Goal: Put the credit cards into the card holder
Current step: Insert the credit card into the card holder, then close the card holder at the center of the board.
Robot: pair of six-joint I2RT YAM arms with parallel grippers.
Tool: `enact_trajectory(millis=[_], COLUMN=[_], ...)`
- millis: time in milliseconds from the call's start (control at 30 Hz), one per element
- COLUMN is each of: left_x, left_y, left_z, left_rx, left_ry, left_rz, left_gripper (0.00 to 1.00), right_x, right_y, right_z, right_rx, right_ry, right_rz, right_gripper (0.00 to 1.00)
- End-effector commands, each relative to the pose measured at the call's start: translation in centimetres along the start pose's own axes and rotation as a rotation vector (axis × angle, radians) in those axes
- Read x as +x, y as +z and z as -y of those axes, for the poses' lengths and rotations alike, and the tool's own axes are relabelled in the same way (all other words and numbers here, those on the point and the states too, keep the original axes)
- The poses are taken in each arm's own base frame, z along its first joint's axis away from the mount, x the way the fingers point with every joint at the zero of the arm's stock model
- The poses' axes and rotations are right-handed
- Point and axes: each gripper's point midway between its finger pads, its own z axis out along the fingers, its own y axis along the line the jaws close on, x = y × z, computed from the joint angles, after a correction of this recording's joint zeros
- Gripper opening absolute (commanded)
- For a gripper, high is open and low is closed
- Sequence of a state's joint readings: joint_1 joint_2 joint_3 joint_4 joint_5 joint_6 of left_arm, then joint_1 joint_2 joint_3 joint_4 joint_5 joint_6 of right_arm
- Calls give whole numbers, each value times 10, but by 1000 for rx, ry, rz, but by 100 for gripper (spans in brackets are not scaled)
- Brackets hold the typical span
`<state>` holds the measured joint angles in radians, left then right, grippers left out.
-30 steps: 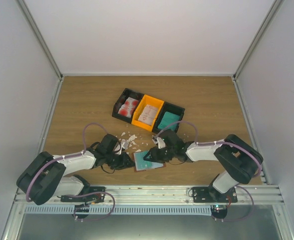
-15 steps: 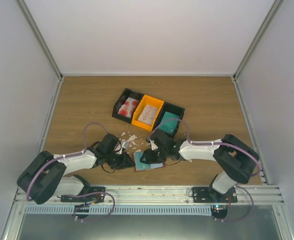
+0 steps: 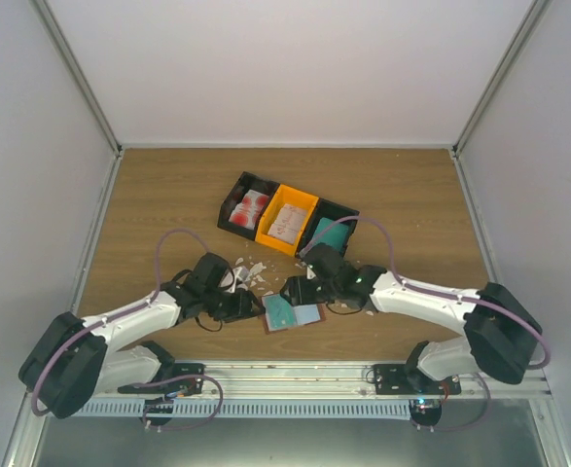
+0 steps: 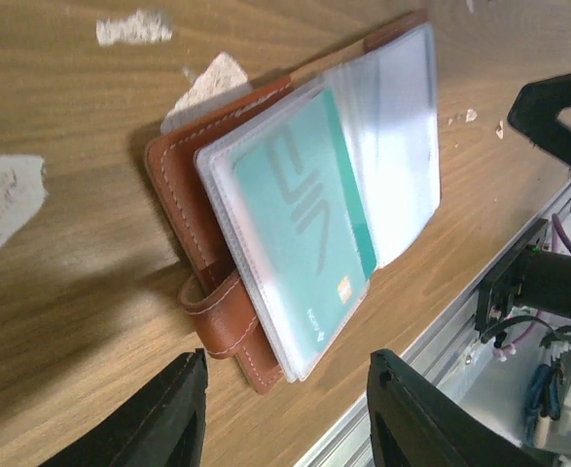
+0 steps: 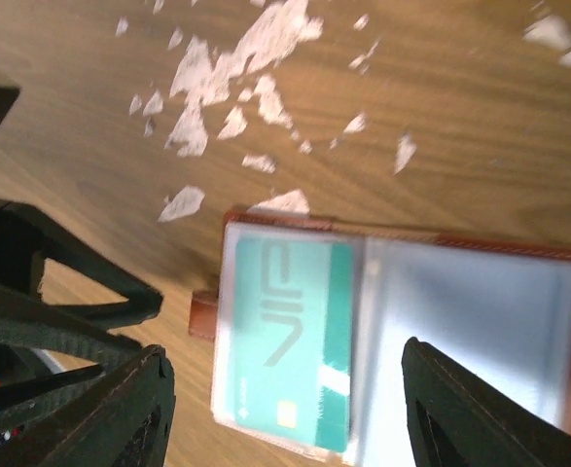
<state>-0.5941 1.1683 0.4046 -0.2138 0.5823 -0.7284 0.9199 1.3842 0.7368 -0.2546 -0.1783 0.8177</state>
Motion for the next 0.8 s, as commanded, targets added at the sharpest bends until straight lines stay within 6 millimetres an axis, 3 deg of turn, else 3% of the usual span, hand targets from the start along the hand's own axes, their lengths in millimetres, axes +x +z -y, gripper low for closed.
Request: enact_trajectory(millis=[0,133,267,600,767], left_x=[-12,-15,-12,-10,-7], left_y=[-9,-1,8,16,20], left_z=[2,-1,-3,-4,-9], left_rx=[-46,-55,-35,-14,-23], left_ry=[25,11,-8,-25,-37], left_rz=[59,44,9,-19,-33], left_gripper=[49,50,42,22,20], right_x=[-9,-7,0,25,31], right_y=[-11,-11,-8,13,17], right_z=[36,60,72,68,66], right_rx=[131,203,216,105,78], right_ry=[11,7,6,8,18], right_rz=[58,43,12,-102,-122], right_gripper=[65,62,60,56,56])
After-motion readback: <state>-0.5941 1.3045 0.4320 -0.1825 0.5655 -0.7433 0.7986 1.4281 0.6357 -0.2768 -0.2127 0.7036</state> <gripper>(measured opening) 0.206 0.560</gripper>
